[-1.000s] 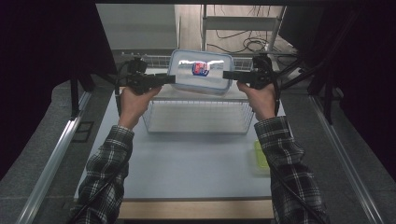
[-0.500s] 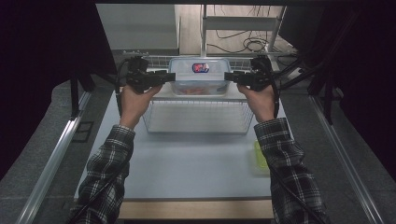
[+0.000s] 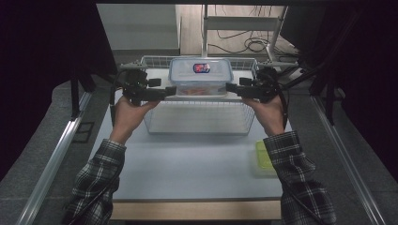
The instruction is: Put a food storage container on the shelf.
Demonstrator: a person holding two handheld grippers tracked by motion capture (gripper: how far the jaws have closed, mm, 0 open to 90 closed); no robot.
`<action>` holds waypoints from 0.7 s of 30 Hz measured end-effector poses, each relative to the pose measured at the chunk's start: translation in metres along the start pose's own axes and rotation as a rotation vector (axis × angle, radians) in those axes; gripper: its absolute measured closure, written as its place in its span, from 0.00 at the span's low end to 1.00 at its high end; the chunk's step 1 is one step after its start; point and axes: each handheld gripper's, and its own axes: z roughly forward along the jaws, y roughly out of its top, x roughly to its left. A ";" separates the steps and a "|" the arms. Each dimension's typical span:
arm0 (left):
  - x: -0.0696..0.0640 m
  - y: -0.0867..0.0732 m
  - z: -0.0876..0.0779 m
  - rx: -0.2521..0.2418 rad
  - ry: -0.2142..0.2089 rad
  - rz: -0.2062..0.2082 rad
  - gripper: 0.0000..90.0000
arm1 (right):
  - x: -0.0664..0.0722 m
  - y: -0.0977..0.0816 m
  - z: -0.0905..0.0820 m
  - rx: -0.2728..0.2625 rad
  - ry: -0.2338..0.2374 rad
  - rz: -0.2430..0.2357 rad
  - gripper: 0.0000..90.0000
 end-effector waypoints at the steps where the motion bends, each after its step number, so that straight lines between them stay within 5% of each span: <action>1: -0.001 -0.003 -0.001 0.004 -0.005 -0.001 0.23 | 0.001 -0.002 -0.001 0.002 -0.004 -0.010 0.27; 13: -0.022 -0.035 -0.004 0.060 0.012 0.098 0.18 | 0.022 -0.026 -0.005 0.024 -0.020 -0.134 0.15; 21: -0.034 -0.056 -0.006 0.080 -0.015 0.114 0.18 | 0.031 -0.042 -0.009 0.023 0.005 -0.151 0.11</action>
